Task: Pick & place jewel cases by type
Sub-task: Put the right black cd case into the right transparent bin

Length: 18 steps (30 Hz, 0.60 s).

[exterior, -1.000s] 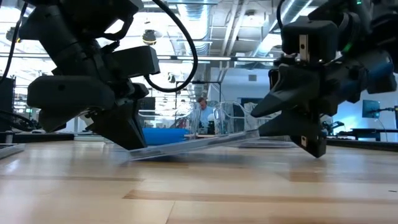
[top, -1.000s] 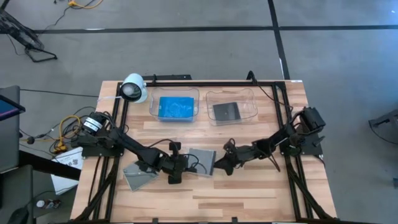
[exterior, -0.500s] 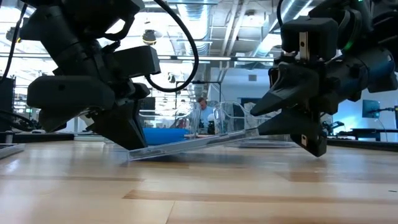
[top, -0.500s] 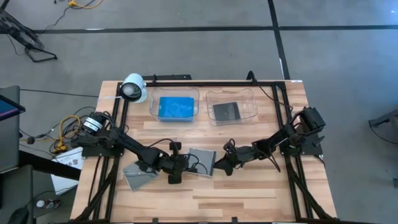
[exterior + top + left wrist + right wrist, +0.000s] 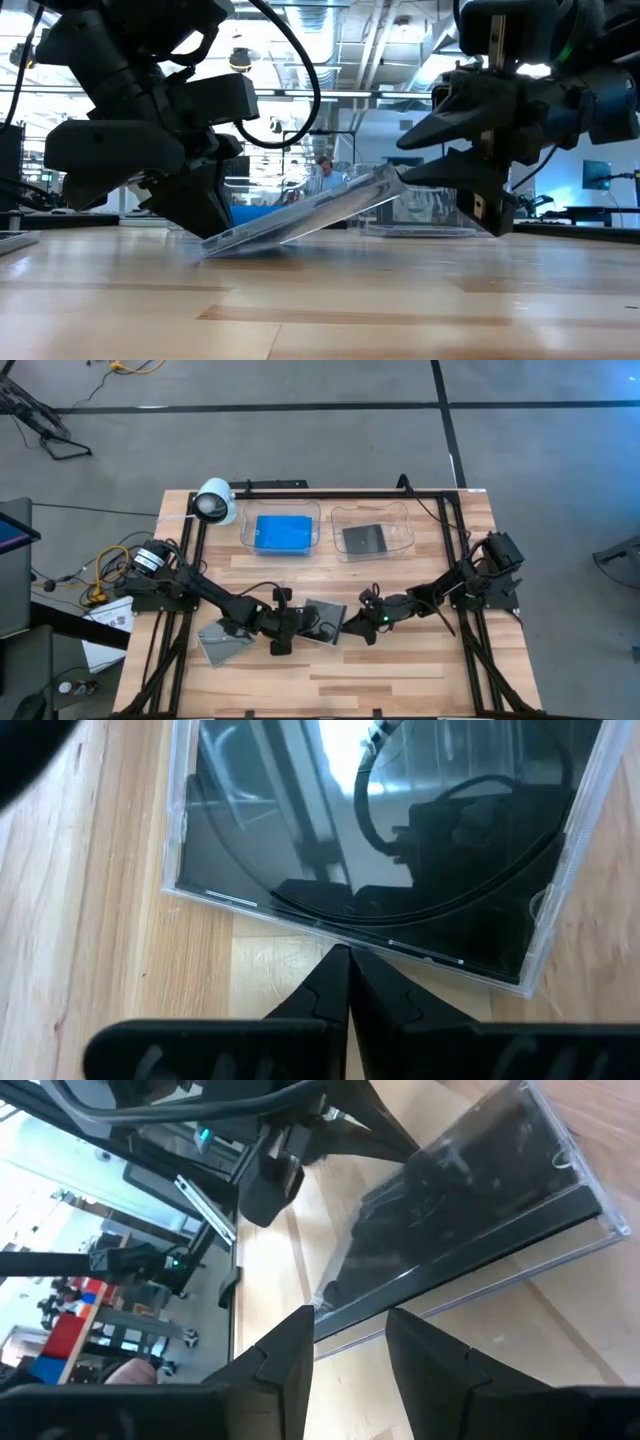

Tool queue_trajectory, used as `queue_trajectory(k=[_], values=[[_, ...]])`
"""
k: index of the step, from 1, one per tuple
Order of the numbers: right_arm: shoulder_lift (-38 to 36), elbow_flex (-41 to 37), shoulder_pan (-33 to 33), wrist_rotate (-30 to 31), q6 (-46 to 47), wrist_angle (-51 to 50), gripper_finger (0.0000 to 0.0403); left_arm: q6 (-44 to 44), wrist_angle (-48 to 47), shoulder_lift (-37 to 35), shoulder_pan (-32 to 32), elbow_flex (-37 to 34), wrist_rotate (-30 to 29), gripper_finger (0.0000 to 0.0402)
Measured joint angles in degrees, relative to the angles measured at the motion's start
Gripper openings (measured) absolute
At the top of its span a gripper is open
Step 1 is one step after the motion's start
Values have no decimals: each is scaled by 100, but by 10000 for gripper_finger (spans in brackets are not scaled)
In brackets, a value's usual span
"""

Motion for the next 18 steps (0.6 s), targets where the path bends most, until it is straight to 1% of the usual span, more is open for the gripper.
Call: queue_trajectory(k=[5, 13, 18], values=[[0, 0, -65, -3, 87, 18, 124, 0, 44, 0, -2, 0, -2, 0], [-22, 22, -190, 80, -79, 498, 126, 107, 177, 0, -4, -17, -15, 0], [-24, 21, -272, -27, 0, 478, 154, 109, 195, 0, -7, -19, -19, 0]])
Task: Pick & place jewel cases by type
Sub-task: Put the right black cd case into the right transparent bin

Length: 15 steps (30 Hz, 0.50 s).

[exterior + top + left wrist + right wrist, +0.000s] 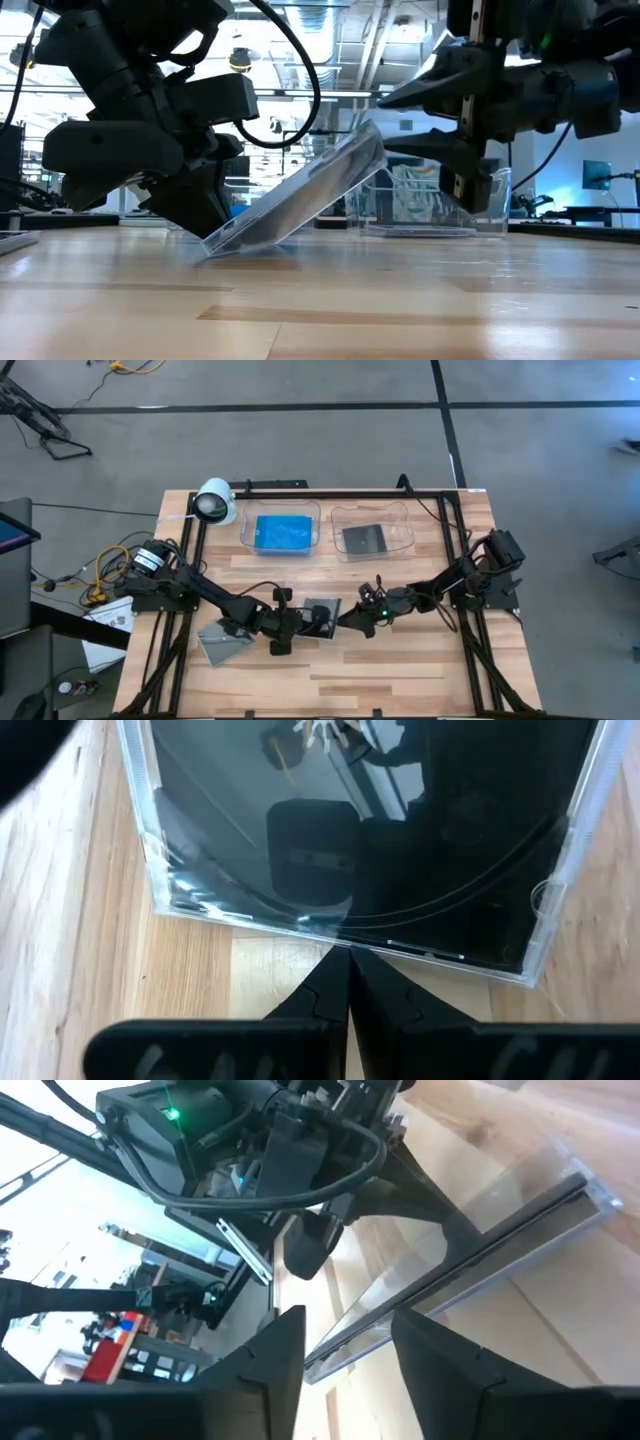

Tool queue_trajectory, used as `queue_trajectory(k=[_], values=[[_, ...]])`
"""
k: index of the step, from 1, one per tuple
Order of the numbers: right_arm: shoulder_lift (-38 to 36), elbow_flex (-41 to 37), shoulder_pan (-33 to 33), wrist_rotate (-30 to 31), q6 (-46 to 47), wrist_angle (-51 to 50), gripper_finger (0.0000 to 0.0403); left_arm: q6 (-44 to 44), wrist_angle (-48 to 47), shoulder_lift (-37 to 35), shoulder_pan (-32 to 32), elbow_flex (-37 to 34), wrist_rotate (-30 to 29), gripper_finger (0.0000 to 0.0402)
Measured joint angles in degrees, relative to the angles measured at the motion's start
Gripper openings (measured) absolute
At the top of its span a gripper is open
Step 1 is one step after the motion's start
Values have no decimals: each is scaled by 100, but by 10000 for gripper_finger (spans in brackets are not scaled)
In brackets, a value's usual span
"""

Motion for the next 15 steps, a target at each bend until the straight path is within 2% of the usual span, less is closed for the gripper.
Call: queue_trajectory(k=[8, 11, 15], values=[[13, 2, -52, -29, -276, 360, 216, 2, 26, 0, -2, -3, -19, 0], [16, 80, -95, -10, -491, 505, 225, 2, 32, 0, -2, -3, -20, 0], [20, 237, -235, -303, -629, 492, 224, 2, 72, 0, -2, -9, -24, 0]])
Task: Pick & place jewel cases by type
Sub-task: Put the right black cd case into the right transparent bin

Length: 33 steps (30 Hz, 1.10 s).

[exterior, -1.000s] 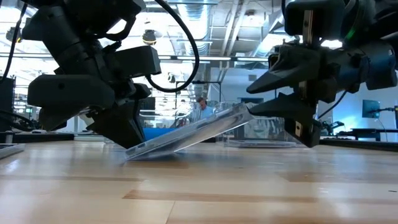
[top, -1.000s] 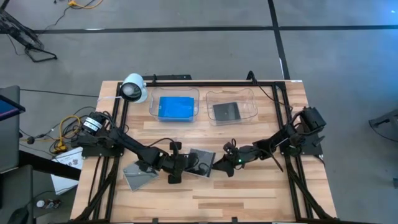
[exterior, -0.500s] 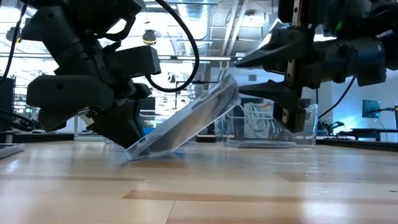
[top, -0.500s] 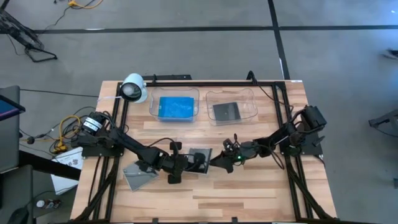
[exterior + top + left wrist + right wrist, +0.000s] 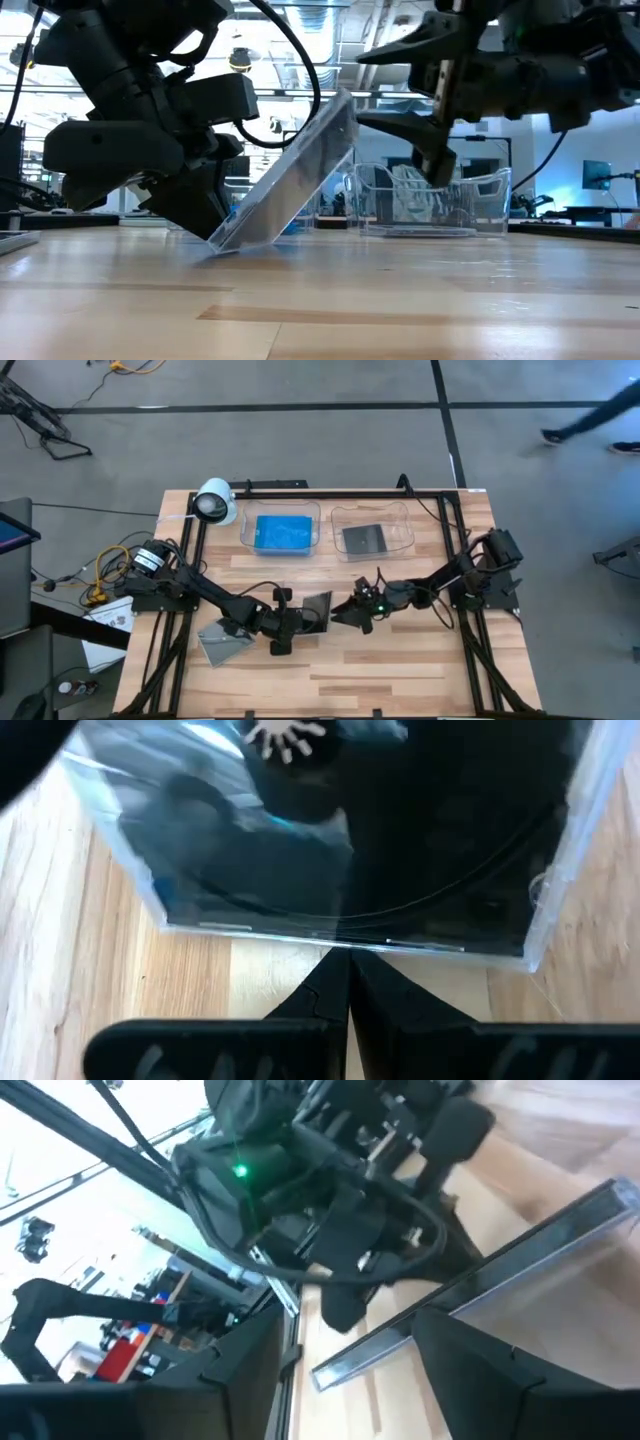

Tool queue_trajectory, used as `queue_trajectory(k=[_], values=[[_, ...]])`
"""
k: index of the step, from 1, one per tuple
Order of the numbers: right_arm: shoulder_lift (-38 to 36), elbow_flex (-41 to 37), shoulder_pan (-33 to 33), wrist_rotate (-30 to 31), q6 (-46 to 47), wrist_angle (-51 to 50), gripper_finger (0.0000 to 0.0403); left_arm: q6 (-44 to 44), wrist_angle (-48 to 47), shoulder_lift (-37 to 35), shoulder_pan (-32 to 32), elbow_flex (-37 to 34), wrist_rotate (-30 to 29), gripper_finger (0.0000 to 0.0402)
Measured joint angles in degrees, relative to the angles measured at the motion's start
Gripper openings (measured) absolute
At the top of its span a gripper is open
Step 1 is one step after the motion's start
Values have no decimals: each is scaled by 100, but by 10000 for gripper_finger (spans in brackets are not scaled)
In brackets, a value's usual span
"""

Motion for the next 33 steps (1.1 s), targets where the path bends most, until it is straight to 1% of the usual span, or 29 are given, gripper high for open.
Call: queue_trajectory(k=[4, 7, 12, 28, 33], values=[[3, 179, -150, -59, -97, -136, 216, -2, 23, 0, 0, -1, -1, 0], [3, 339, -229, -279, -166, -307, 212, -2, 27, 0, 0, -1, -5, 0], [-7, 508, -255, -474, -171, -635, 209, -2, 32, 7, -2, -1, -16, 0], [7, 517, -257, -501, -273, -581, 208, -2, -24, 11, -11, -1, -65, 0], [9, 515, -256, -513, -304, -561, 208, -6, -32, 18, -14, 0, -159, 0]])
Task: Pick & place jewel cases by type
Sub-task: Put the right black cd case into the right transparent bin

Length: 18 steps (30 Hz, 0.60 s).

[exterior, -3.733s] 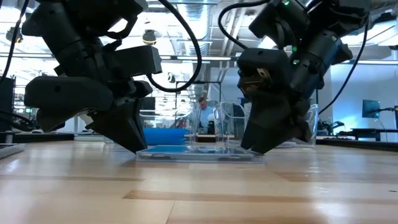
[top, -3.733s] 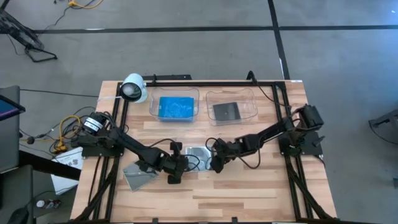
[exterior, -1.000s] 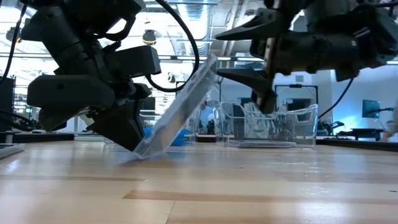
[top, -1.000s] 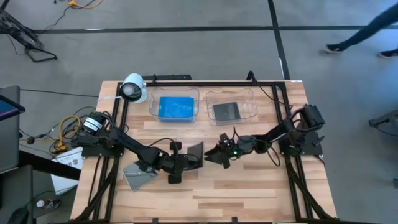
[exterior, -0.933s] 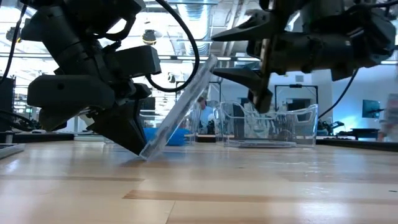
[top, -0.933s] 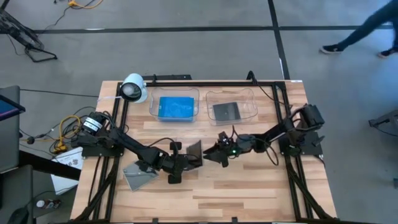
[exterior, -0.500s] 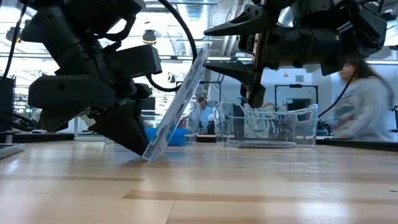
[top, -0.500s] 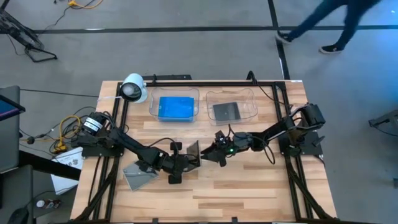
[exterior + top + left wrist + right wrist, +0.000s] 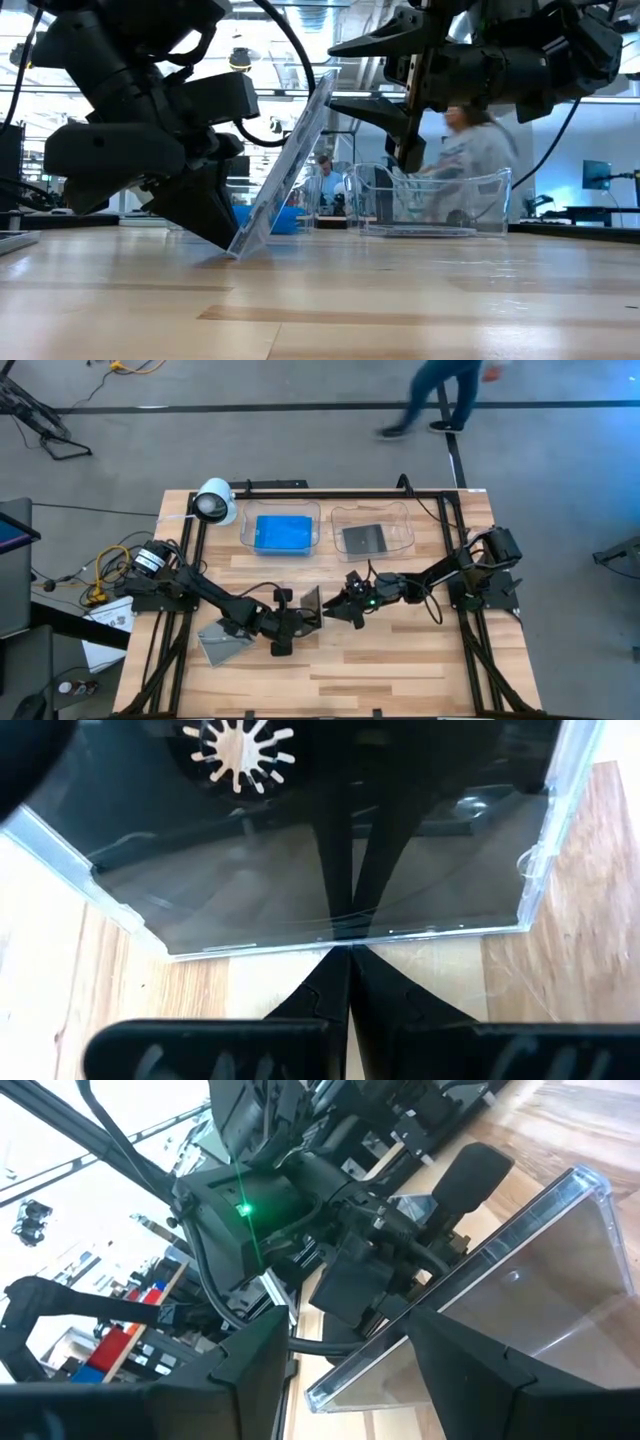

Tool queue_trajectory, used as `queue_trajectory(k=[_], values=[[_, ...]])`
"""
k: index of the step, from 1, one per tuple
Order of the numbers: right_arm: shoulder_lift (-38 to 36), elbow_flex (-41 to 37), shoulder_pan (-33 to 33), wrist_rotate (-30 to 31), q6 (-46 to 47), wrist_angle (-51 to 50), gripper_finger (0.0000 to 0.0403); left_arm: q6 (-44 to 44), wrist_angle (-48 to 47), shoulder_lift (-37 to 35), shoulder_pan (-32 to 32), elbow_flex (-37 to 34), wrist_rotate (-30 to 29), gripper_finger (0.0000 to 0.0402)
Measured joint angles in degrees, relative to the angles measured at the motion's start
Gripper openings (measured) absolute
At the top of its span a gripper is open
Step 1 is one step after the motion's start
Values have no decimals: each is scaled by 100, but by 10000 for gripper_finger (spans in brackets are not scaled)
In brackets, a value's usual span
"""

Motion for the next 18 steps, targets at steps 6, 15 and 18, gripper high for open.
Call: queue_trajectory(k=[6, 15, 18], values=[[4, -2, 2, -2, -37, 116, 208, -117, 6, 19, -10, 1, -254, 0], [44, 61, 4, -10, -125, 220, 208, -253, 23, 55, -79, -1, -678, 0], [44, 68, 4, -10, -111, 208, 208, -272, 27, 68, -85, -1, -767, 0]])
